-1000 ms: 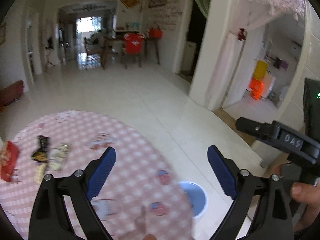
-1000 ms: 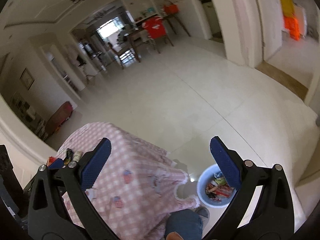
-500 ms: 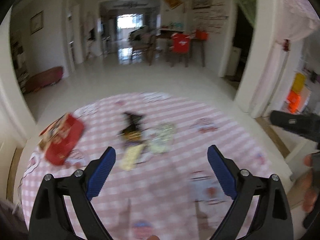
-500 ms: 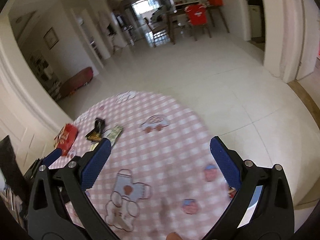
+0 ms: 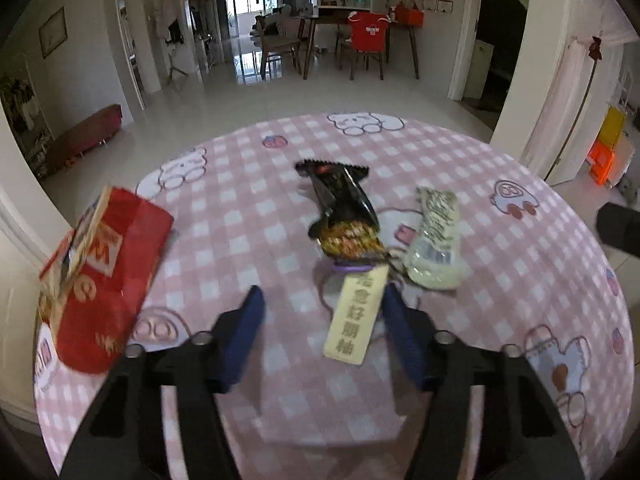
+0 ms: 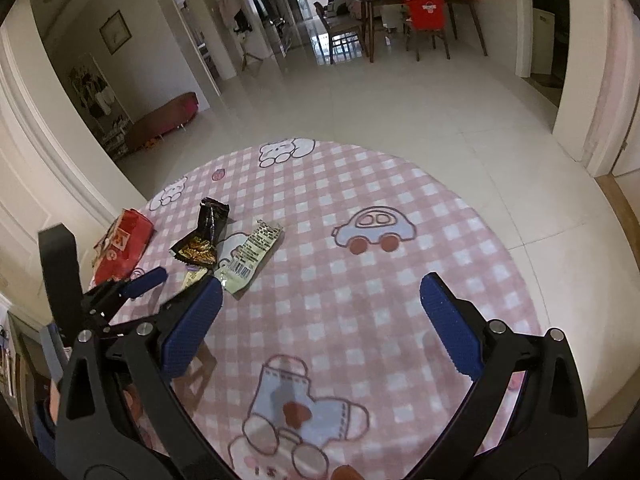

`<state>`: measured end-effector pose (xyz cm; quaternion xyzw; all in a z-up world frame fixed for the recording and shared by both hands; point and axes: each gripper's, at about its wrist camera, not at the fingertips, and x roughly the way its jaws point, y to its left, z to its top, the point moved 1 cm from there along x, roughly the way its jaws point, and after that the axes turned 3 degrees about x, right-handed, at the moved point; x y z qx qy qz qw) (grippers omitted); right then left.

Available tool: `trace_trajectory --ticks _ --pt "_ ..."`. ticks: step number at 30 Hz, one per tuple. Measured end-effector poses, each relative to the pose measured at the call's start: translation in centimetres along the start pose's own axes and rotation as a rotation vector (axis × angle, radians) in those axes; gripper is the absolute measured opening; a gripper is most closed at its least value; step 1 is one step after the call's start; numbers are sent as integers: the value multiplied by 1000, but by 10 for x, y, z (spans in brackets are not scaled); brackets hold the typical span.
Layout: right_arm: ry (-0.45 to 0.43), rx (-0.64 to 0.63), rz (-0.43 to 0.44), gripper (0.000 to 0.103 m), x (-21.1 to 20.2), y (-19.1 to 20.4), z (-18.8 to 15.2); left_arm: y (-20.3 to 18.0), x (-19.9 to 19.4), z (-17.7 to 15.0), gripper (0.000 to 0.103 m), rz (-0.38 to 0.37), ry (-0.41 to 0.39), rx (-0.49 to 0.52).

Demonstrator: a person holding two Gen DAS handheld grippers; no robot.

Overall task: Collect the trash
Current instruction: 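Return both open tools to the remaining trash on the tablecloth, then grasp the yellow tag with left tool while right tool grasps the green-white wrapper, then carry the yellow tag and green-white wrapper over the light blue bin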

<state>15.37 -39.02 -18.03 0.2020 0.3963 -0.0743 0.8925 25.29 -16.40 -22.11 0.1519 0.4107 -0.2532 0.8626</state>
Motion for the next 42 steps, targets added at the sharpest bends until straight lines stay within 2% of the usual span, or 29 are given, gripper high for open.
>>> trace_trajectory --ticks 2,4,7,9,11,15,16,17,18,20,23,28,34,42 --pt "13 -17 -4 97 13 10 4 -3 1 2 41 -14 4 14" --pt "27 -35 -11 97 26 18 7 -7 -2 1 18 -30 8 35" --pt "61 -38 -18 96 51 31 10 -2 -6 -5 18 -59 6 -7" --pt "73 -51 -22 89 60 38 11 3 -9 -9 18 -67 -1 -41" --pt "86 -67 -32 77 72 48 12 5 -12 -12 18 -69 -3 -57" --pt "97 -90 -58 66 89 60 15 7 -17 -16 18 -59 -1 -66" --pt "89 -116 -86 61 93 65 15 8 -18 -17 18 -57 0 -69" --pt "84 -140 -113 50 95 68 14 9 -19 -18 18 -54 -1 -74" --pt "79 -154 -125 46 95 70 14 9 -20 -18 18 -52 -1 -78" --pt "80 -167 -122 30 93 70 10 10 -22 -20 18 -51 -2 -83" --pt "86 -161 -94 18 85 60 3 11 -25 -23 18 -52 -4 -86" --pt "83 -90 -19 11 56 25 -11 11 -35 -27 18 -77 -22 -117" --pt "60 -32 33 10 13 -12 -31 8 -59 -40 18 -124 -76 -156" --pt "-19 24 130 10 -50 -50 -55 -25 -96 -46 18 -140 -127 -130"
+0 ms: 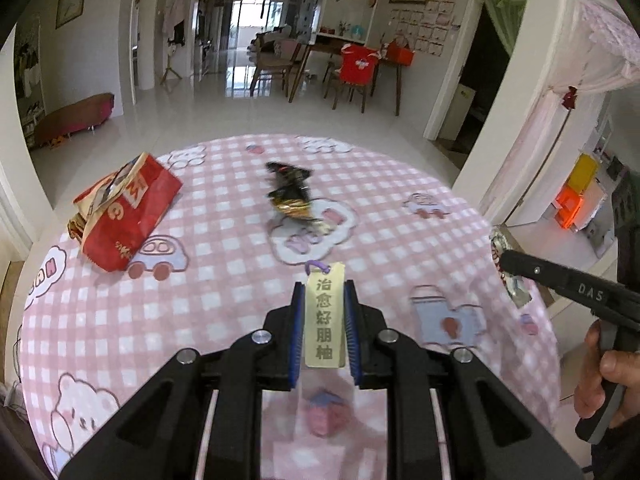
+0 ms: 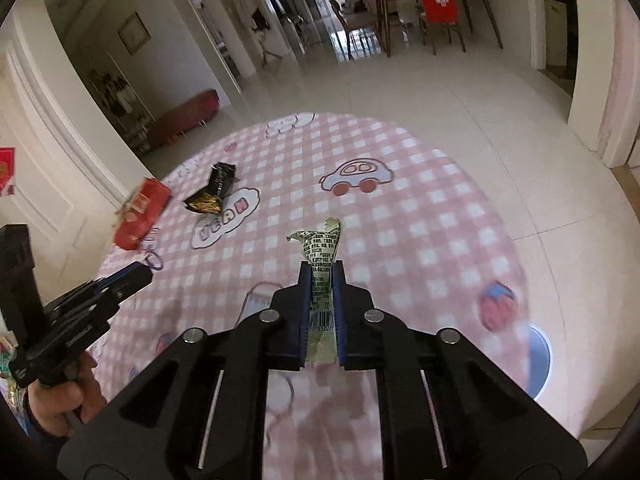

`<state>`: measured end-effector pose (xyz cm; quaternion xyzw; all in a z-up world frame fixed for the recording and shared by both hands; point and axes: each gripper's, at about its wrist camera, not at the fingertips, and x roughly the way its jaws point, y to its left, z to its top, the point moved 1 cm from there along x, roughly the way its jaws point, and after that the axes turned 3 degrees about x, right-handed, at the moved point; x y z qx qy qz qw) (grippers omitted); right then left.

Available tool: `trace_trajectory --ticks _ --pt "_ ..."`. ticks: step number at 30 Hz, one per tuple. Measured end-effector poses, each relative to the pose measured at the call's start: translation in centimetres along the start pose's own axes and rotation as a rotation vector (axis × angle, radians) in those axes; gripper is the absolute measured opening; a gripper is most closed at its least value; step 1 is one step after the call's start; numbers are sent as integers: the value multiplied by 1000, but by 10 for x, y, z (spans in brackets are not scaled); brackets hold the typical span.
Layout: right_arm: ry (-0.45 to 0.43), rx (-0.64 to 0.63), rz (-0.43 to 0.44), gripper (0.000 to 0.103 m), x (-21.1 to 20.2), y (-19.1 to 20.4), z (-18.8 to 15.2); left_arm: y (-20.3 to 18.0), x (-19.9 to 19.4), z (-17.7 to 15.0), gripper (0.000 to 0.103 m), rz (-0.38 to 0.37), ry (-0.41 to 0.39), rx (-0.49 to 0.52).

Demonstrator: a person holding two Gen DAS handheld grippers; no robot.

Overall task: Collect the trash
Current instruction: 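Carry the yellow tag and green-white wrapper over the light blue bin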

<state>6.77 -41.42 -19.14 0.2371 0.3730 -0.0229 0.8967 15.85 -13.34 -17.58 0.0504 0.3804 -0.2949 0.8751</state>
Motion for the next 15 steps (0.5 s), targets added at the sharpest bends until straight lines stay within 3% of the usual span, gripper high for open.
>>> trace_trajectory --ticks 9,15 --pt "-117 33 9 10 -73 -33 -2 -72 -21 14 18 -56 -74 52" --pt "-207 114 -28 10 -124 -82 2 -138 -18 28 18 -137 -91 129"
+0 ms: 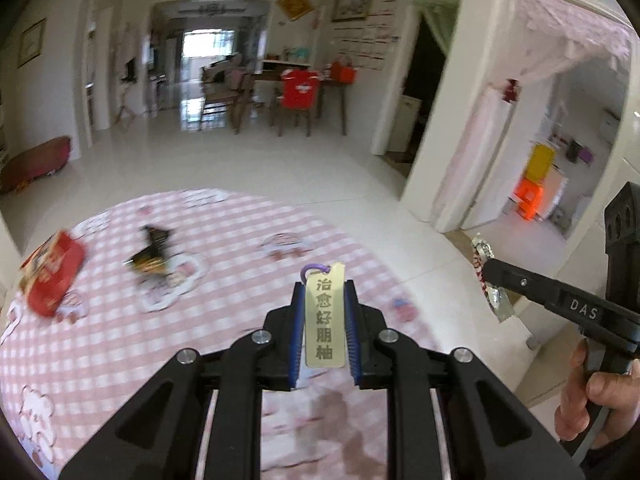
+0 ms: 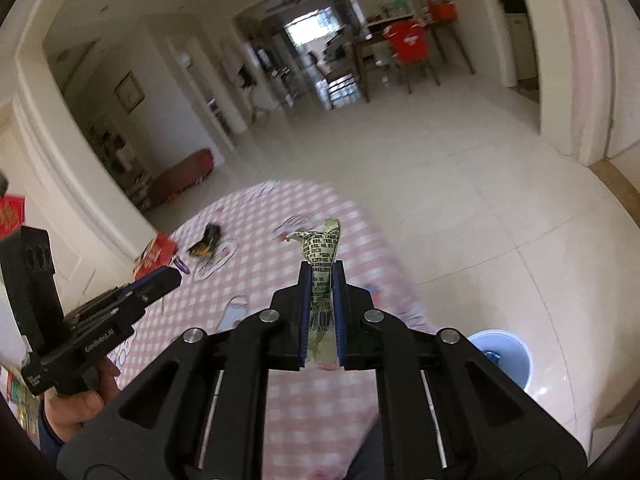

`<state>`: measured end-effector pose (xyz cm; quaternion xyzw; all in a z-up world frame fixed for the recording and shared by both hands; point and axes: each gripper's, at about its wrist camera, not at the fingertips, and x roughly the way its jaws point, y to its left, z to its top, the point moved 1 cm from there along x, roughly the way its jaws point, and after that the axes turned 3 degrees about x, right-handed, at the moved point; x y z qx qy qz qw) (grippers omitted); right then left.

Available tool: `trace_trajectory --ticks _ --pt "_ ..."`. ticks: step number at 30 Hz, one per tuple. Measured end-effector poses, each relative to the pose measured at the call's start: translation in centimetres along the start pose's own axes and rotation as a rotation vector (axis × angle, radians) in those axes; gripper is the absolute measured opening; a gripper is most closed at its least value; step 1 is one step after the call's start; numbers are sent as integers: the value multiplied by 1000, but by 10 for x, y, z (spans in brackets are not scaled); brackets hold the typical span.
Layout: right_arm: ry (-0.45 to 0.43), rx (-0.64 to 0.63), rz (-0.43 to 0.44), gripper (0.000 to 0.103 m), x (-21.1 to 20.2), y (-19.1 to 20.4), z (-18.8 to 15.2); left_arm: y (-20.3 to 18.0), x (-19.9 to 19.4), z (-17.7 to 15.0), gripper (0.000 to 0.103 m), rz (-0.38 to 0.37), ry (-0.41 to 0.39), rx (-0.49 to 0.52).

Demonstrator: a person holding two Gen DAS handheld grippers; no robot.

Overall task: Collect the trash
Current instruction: 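Carry the yellow tag and green-white wrapper over the light blue bin, then open both tools to drop the tag and wrapper into the bin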

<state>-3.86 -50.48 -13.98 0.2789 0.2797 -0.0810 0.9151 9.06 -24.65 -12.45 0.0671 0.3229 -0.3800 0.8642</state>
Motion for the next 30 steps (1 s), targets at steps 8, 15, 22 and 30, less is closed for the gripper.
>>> trace_trajectory --ticks 8,15,22,30 --pt "-83 155 -133 10 -47 -90 8 -91 34 18 18 -140 23 110" --pt "-66 239 -195 10 -55 -145 -1 -153 75 14 18 -236 95 165" --pt "28 317 -212 11 -28 -188 -18 -184 134 -7 18 -242 223 212" --pt "114 434 -218 14 4 -229 -37 -206 197 -31 19 -269 389 259"
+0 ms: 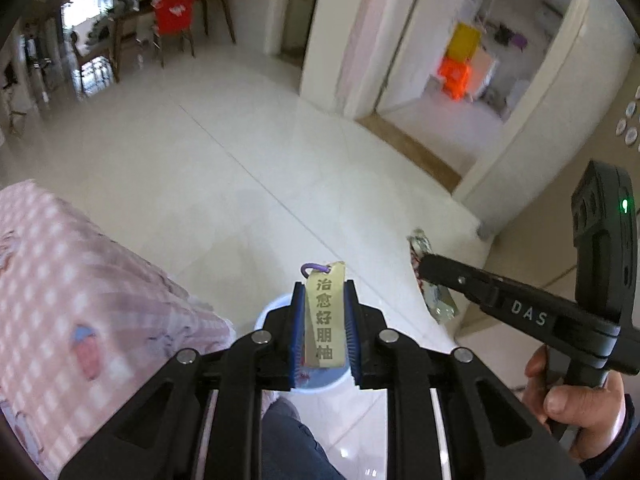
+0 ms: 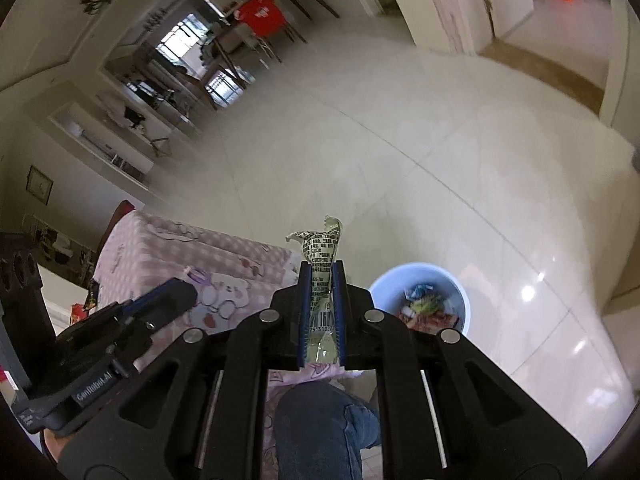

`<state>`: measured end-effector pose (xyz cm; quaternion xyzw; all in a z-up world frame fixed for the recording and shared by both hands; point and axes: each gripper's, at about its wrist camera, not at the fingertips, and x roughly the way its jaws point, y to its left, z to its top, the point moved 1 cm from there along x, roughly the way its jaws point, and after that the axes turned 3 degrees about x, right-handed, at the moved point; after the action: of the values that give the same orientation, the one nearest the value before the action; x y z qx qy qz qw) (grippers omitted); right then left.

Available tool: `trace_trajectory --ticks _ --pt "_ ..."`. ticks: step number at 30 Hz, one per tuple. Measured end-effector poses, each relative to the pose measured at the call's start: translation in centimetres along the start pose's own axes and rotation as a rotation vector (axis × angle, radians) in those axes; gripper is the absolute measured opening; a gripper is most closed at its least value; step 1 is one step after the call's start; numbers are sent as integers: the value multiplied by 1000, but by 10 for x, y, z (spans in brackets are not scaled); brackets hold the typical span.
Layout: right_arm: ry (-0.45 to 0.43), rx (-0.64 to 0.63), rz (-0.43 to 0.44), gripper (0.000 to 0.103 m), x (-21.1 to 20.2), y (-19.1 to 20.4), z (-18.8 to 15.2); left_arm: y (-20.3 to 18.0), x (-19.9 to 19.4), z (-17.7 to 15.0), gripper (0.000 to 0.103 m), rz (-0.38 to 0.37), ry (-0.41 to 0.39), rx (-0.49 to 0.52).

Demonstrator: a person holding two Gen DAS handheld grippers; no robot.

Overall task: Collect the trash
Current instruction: 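Open both tools to drop the tag and wrapper into the bin, then return both open tools to the last trash on the tablecloth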

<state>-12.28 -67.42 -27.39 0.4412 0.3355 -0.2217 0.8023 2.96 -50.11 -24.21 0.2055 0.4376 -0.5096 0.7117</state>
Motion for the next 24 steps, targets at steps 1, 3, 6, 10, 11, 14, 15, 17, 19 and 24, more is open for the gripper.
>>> trace_trajectory --ticks 1,3,6,10,11,14,15,17,19,24 --pt "10 26 -2 17 4 -7 1 -1 6 1 30 1 13 14" --pt "6 79 -22 73 8 -24 0 1 16 1 85 22 39 23" --pt "0 135 -27 95 10 -39 1 5 12 -1 97 118 4 32" --pt "3 155 -65 97 13 -46 2 12 7 -2 97 128 -7 15" --pt "1 159 -73 97 13 -47 2 12 7 0 97 127 -11 13" --pt "-8 152 -93 97 9 -46 1 15 -3 -1 97 130 -29 7" --pt "-10 146 -97 97 8 -44 1 13 -7 -2 97 128 -39 5" --pt "-15 137 -107 97 6 -39 3 12 -13 0 97 129 -56 3" --pt "-22 128 -120 97 3 -34 4 10 -20 -1 97 132 -71 11" --pt "-43 97 -130 97 -6 -13 6 9 -47 -1 97 136 -124 23"
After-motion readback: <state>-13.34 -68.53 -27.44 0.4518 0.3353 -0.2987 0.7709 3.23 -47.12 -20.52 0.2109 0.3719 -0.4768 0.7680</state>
